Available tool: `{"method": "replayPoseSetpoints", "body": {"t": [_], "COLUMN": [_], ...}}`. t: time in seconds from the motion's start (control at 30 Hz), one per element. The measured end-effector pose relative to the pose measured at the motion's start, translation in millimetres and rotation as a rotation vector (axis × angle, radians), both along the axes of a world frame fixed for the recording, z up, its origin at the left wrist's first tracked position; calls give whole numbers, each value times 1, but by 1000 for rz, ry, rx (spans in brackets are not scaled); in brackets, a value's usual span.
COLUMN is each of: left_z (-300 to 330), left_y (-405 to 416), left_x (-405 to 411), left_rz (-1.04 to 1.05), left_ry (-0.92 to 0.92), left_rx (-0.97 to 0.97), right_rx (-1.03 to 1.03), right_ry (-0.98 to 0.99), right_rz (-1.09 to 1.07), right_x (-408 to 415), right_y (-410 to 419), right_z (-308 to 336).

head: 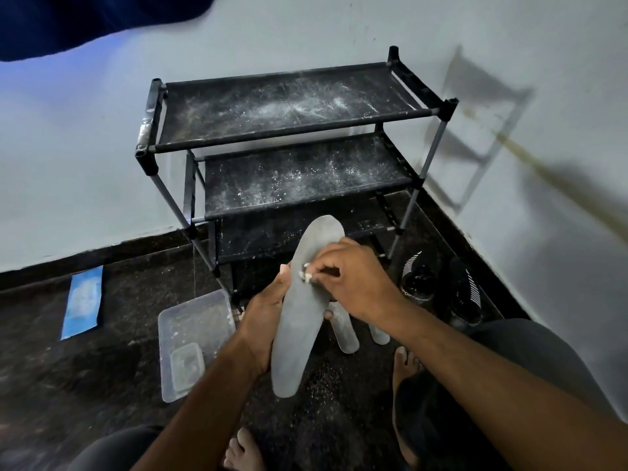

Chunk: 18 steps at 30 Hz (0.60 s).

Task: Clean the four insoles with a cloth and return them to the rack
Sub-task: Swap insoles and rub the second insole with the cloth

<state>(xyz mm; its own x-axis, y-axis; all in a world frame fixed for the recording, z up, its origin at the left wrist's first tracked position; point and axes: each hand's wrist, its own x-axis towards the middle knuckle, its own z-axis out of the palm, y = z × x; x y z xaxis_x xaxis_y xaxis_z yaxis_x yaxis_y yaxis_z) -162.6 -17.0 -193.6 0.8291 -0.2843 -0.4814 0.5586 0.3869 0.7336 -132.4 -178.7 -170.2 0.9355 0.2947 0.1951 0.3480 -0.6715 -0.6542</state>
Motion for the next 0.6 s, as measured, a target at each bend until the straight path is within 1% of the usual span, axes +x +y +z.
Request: {"method": "replayPoseSetpoints", "body": {"t": [0.07, 0.13, 0.2, 0.23, 0.3, 0.33, 0.4, 0.43, 0.5, 0.57, 0.6], "left_z": [-2, -2, -1, -1, -3, -4, -3, -3, -3, -3, -5], "left_y": [2, 4, 4, 4, 3, 2, 1, 2, 3, 4, 4], "left_x": [1, 1, 1, 0, 0, 1, 1, 2, 3, 3, 3], "left_rz": [3, -13, -30, -29, -4, 15, 46, 62, 71, 66, 59], "left_ry": [-8, -18, -31, -34, -37, -33, -19, -15, -17, -23, -33], "left_rx": [0, 3, 1, 5, 14, 15, 13, 14, 3, -6, -2], "right_rx": [62, 19, -49, -115, -254, -275, -214, -168, -126, -124, -152], "right_ry": [-21, -125, -177, -178, -166, -147, -85, -84, -145, -212, -211], "right_rz": [-57, -199, -260, -228, -70, 5, 77, 59, -84, -222, -229], "right_x": [5, 16, 18, 15, 2, -5, -11, -8, 4, 13, 13], "right_y": [-4, -16, -23, -20, -8, -2, 3, 2, -8, -19, -20], "right_z": [5, 8, 8, 7, 0, -2, -1, 2, 5, 7, 7]}}
